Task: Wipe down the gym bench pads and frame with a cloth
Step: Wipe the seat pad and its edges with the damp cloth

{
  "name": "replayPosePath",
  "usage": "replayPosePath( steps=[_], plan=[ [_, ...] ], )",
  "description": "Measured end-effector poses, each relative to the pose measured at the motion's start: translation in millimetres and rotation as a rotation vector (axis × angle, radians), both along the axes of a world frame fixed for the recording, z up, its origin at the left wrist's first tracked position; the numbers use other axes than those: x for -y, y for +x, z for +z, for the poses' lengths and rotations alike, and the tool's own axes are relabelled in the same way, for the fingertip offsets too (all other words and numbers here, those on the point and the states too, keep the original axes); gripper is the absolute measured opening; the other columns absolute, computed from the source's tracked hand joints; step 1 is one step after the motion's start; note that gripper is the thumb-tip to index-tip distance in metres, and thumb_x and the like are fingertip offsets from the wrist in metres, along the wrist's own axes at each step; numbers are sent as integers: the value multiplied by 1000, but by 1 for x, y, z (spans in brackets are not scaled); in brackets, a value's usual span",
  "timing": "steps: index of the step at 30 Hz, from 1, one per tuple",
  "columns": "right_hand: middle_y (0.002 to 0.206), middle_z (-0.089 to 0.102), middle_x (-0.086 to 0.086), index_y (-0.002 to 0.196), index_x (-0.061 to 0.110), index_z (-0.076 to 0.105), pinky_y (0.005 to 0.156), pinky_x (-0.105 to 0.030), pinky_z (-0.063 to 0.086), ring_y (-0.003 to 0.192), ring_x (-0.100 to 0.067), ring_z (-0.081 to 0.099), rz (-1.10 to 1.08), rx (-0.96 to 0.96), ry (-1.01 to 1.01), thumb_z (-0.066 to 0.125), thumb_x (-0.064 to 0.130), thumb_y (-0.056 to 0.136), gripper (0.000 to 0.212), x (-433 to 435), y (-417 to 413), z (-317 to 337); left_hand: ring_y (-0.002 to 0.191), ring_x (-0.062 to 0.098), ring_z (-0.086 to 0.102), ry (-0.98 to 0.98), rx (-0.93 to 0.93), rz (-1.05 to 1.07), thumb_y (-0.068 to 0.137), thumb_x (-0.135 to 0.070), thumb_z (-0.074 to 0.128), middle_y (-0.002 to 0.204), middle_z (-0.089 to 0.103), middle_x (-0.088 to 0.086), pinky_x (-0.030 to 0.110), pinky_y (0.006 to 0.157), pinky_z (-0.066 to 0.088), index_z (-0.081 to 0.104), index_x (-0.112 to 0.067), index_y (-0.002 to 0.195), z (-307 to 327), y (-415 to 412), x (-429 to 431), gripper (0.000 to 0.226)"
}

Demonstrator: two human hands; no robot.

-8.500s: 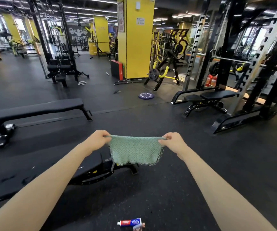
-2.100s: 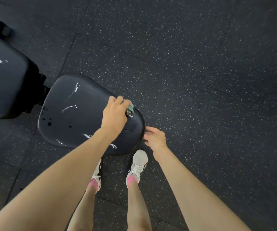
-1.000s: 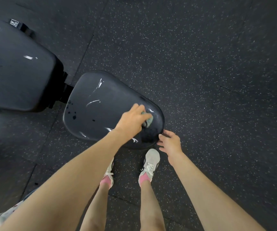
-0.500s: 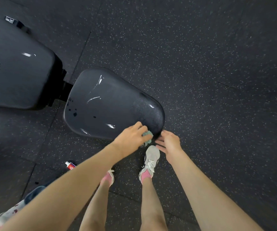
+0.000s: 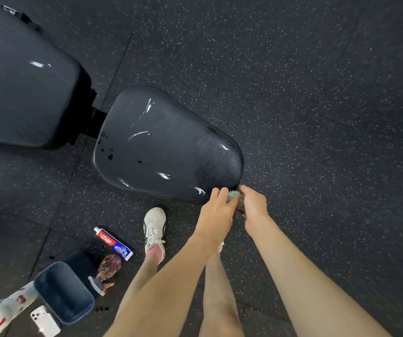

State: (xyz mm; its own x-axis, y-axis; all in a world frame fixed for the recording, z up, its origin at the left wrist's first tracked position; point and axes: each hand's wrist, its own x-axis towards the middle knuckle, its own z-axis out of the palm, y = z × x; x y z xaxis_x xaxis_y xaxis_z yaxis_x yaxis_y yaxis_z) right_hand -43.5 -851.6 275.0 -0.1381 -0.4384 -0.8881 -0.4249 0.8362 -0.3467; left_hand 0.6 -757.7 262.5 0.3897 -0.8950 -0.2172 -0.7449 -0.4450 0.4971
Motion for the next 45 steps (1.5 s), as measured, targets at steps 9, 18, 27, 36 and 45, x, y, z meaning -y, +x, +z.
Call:
replayPosePath(
  steps=[9, 18, 27, 36, 45],
  plan=[
    [116, 65, -13, 114, 11, 61, 84, -34, 52, 78, -16, 64, 206, -21, -56, 56, 8, 92, 23, -8, 4, -12, 81, 24, 42, -71, -24, 552, 57, 20, 68, 86, 52, 10, 34, 48, 48, 68, -7, 104, -6, 40, -34, 54],
    [106, 67, -11, 129, 11, 56, 89, -39, 55, 85, -18, 67, 250, -45, -53, 56, 3, 89, 40, -13, 5, -11, 74, 19, 30, -67, 89, 234, 44, 16, 73, 74, 50, 8, 25, 46, 30, 70, -7, 88, -3, 25, -25, 50],
    [124, 58, -14, 145, 16, 32, 89, -33, 44, 112, -28, 55, 533, -135, -229, 58, 3, 87, 65, -19, 17, 2, 78, 23, 36, -110, 89, 502, 52, 19, 64, 77, 51, 11, 33, 49, 40, 66, -6, 94, -7, 62, -42, 49],
    [143, 30, -9, 153, 15, 9, 86, -39, 44, 114, -29, 54, 907, -240, -364, 62, 17, 92, 81, -25, 21, 3, 78, 21, 33, -102, 111, -4, 42, 12, 72, 79, 53, 10, 33, 52, 40, 70, -7, 93, -12, 73, -31, 54],
    [148, 29, -10, 152, 12, 12, 101, -42, 39, 133, -29, 34, 964, -284, -445, 66, 25, 90, 83, -7, 32, 4, 78, 28, 41, -114, 92, 398, 53, 20, 57, 80, 52, 11, 33, 56, 37, 69, -5, 95, -7, 104, 7, 51]
  ],
)
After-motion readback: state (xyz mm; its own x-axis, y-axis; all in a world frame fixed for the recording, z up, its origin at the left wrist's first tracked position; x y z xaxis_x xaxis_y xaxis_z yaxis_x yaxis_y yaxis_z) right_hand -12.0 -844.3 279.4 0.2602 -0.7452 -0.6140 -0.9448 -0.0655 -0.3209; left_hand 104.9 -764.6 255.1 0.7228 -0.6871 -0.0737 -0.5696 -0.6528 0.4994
